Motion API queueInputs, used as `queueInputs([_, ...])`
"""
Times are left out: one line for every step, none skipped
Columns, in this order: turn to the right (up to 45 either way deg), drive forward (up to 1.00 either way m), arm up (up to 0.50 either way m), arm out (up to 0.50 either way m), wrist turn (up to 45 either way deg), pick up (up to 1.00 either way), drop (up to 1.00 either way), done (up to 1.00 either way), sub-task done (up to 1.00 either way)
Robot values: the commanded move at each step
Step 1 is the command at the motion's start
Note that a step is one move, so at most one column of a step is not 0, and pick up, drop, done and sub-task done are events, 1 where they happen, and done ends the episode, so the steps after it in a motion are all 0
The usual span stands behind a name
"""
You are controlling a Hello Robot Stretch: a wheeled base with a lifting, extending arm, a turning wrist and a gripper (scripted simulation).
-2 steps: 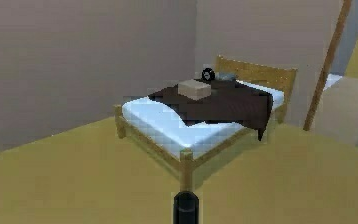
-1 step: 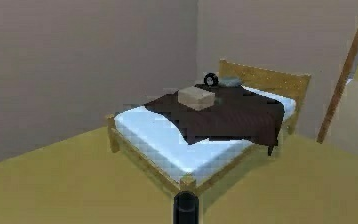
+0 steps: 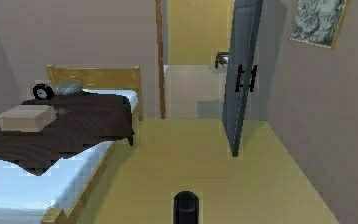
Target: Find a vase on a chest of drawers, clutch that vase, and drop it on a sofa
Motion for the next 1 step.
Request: queueInputs([0.0, 0.75, 0.00, 0.00, 0.0, 0.00, 0.00, 0.00, 0.00])
